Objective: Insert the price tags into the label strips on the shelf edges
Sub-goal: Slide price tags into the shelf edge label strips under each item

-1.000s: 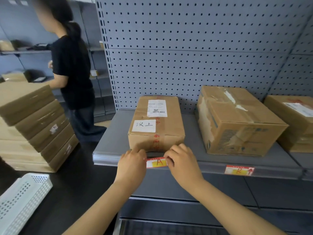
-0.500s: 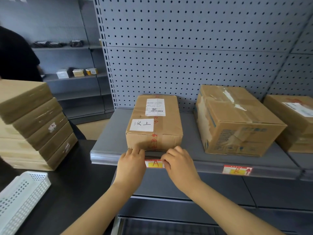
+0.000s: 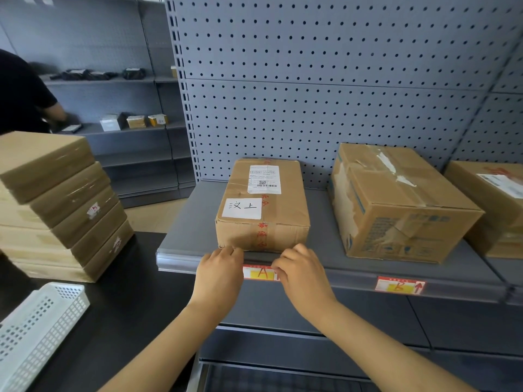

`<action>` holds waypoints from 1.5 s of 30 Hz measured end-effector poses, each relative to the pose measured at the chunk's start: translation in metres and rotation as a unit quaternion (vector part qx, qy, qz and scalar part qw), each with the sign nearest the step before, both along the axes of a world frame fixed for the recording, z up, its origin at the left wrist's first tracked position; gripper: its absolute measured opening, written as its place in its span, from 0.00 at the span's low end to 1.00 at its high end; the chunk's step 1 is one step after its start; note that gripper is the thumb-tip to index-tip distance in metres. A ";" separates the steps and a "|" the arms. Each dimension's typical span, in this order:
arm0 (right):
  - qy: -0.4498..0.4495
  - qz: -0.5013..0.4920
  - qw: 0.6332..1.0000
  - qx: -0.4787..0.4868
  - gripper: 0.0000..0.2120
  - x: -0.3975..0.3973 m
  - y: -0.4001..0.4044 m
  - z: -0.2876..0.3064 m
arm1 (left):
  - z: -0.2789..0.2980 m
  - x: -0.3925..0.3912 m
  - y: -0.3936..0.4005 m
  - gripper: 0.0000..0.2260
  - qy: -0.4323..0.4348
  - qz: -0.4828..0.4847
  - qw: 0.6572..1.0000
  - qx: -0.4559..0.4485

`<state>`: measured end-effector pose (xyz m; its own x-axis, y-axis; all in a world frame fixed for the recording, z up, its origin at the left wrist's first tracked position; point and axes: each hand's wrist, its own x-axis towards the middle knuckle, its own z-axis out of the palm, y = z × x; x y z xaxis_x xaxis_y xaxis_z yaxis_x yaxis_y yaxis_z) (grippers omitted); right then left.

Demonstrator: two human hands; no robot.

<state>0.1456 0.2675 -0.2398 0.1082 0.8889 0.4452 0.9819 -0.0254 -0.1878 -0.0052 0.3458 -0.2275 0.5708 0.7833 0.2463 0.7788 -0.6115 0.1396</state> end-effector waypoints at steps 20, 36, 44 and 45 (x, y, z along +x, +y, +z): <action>-0.043 0.005 0.998 -0.040 0.13 0.004 -0.005 0.001 | -0.009 -0.008 -0.001 0.10 -0.032 -0.025 0.999 -0.012; -0.022 0.009 0.999 -0.039 0.08 0.001 -0.006 0.006 | -0.003 0.000 0.001 0.06 0.005 -0.010 1.000 -0.004; -0.010 0.002 0.999 -0.033 0.06 -0.001 -0.006 0.007 | -0.002 -0.002 0.003 0.06 0.003 -0.028 1.000 -0.010; -0.009 0.002 0.999 -0.034 0.06 -0.001 -0.006 0.007 | -0.001 -0.001 0.004 0.06 0.004 -0.029 1.000 -0.011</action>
<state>0.1442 0.2618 -0.2326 0.0977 0.9174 0.3857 0.9850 -0.0339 -0.1689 -0.0066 0.3500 -0.2290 0.6174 0.7540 0.2241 0.7433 -0.6525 0.1475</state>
